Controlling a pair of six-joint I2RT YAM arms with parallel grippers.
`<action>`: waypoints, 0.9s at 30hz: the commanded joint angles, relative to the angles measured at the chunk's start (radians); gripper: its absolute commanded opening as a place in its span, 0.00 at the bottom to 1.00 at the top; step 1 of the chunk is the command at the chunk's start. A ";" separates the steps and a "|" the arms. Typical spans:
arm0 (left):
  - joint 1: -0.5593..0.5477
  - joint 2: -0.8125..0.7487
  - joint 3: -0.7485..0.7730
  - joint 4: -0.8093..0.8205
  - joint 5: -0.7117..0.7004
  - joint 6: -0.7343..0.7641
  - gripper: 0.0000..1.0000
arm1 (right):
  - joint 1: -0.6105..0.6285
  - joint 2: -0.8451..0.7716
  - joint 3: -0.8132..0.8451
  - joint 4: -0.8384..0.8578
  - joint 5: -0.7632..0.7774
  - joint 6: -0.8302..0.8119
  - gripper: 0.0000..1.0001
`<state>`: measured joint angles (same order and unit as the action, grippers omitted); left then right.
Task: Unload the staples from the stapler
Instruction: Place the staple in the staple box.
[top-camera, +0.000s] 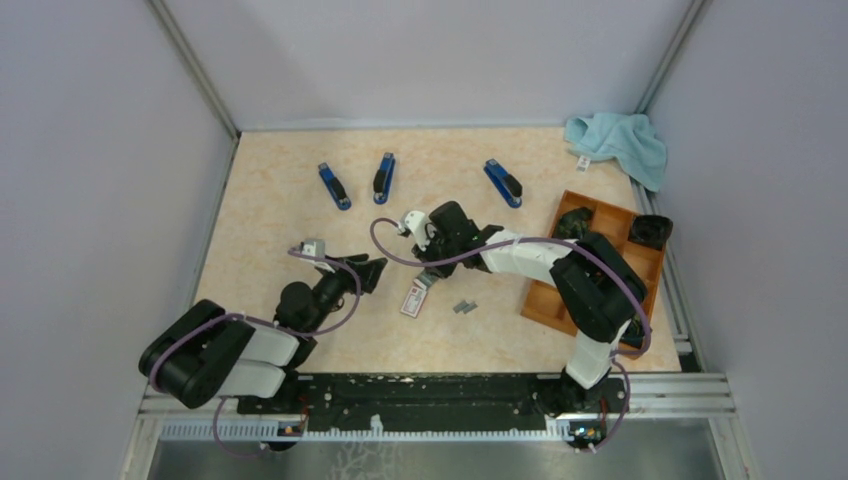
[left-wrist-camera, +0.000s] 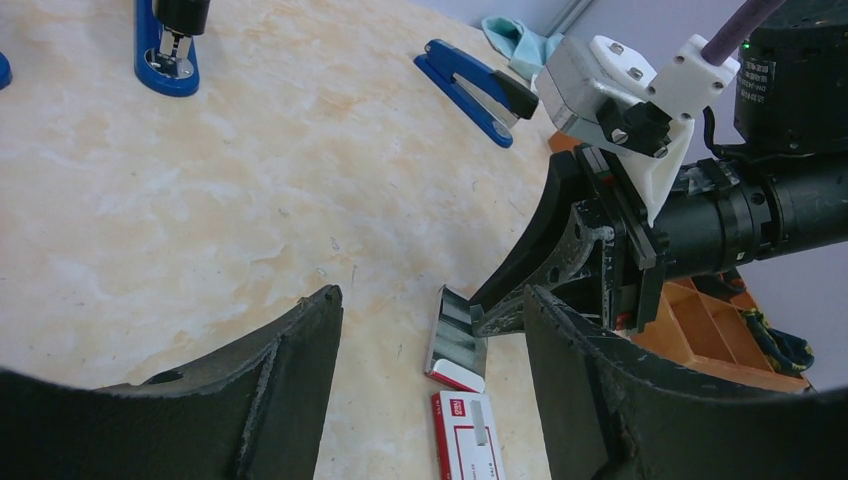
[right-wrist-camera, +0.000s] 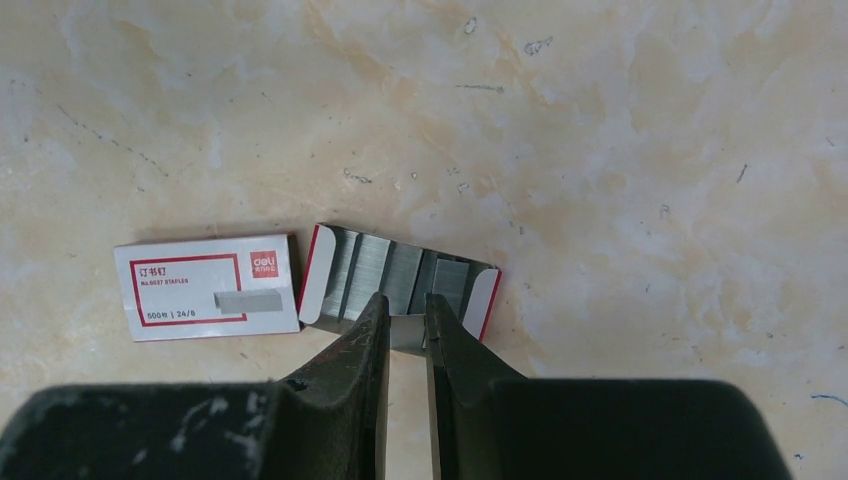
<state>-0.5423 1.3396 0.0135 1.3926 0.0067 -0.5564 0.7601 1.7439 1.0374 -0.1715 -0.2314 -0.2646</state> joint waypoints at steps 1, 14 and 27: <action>0.005 0.007 -0.055 0.066 -0.005 -0.010 0.73 | 0.018 0.003 0.059 0.028 0.016 0.005 0.10; 0.005 0.016 -0.054 0.076 -0.001 -0.011 0.73 | 0.018 0.010 0.063 0.020 0.028 -0.007 0.10; 0.005 0.018 -0.054 0.077 -0.001 -0.011 0.73 | 0.030 0.022 0.078 -0.014 0.053 -0.040 0.12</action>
<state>-0.5415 1.3502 0.0135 1.4002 0.0067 -0.5575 0.7658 1.7588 1.0626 -0.1879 -0.2024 -0.2806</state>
